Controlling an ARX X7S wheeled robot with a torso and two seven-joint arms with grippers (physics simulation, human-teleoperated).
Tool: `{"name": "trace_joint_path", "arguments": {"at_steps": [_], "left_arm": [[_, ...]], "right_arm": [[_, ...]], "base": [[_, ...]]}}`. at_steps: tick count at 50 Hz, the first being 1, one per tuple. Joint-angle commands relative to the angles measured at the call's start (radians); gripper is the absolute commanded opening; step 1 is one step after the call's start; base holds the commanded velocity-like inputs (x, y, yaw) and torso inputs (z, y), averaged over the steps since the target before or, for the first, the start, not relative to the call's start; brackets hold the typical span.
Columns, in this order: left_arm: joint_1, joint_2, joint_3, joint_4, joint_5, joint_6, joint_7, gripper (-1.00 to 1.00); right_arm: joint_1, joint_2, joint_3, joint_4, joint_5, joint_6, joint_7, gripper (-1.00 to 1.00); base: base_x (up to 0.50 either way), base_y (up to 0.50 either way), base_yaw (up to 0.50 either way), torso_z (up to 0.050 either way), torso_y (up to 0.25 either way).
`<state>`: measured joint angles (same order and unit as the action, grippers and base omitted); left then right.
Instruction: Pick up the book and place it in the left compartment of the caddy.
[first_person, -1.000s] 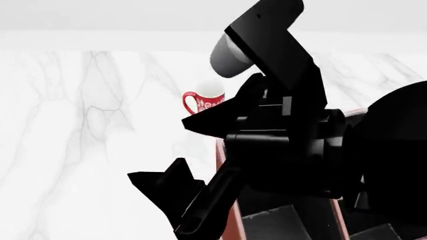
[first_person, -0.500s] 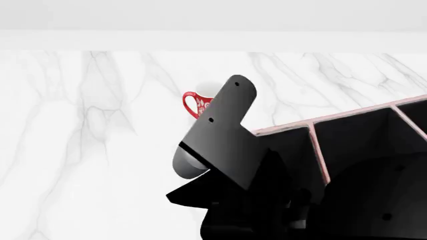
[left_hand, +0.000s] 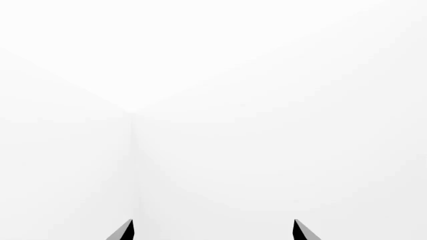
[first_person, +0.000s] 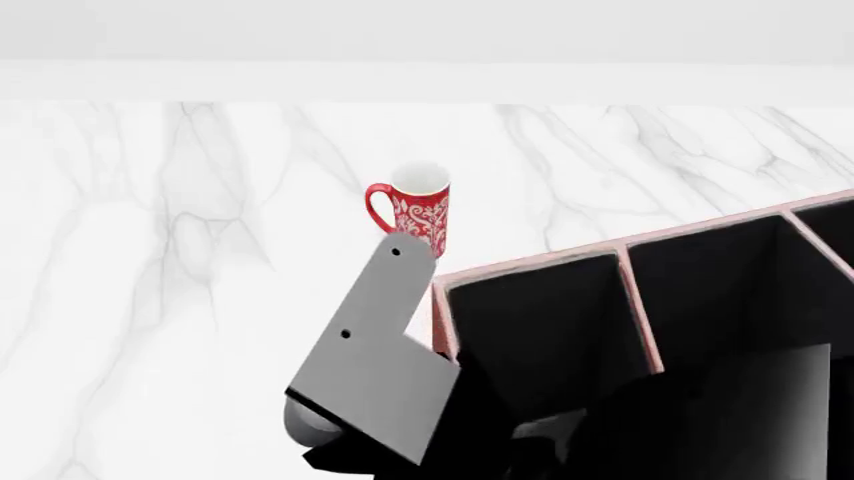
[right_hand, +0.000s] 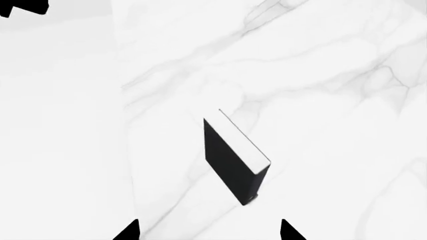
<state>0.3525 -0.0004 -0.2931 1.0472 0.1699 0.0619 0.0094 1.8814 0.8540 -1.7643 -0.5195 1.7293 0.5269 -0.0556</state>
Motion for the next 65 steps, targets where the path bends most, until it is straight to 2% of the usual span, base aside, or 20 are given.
{"name": "trace_joint_path", "arguments": {"at_steps": [1,15,26,30,39,56,65], "left_arm": [[0.003,0.000,-0.002,0.000,0.000,0.003,-0.001,1.00],[0.011,0.000,-0.005,0.000,-0.004,0.011,-0.004,1.00],[0.004,0.000,0.003,0.000,0.005,0.003,-0.003,1.00],[-0.004,0.000,0.008,0.000,0.010,-0.007,0.000,1.00],[-0.006,0.000,0.008,0.000,0.011,-0.009,0.000,1.00],[-0.040,0.000,0.028,0.000,0.038,-0.048,0.014,1.00],[-0.081,0.000,0.054,0.000,0.074,-0.101,0.028,1.00]], "right_arm": [[-0.030,-0.015,-0.006,0.008,-0.024,-0.009,0.017,1.00],[-0.086,-0.005,-0.009,0.010,-0.083,-0.055,0.052,1.00],[-0.141,-0.022,-0.001,0.083,-0.134,-0.117,0.148,1.00],[-0.158,-0.033,-0.010,0.092,-0.223,-0.134,0.122,1.00],[-0.209,-0.073,-0.031,0.108,-0.287,-0.153,0.119,1.00],[-0.275,-0.130,-0.022,0.230,-0.295,-0.200,0.076,1.00],[-0.311,-0.165,-0.023,0.316,-0.373,-0.248,0.048,1.00]], "base": [[0.00,0.00,0.00,0.000,0.000],[0.00,0.00,0.00,0.000,0.000],[0.00,0.00,0.00,0.000,0.000],[0.00,0.00,0.00,0.000,0.000],[0.00,0.00,0.00,0.000,0.000],[0.00,0.00,0.00,0.000,0.000],[0.00,0.00,0.00,0.000,0.000]]}}
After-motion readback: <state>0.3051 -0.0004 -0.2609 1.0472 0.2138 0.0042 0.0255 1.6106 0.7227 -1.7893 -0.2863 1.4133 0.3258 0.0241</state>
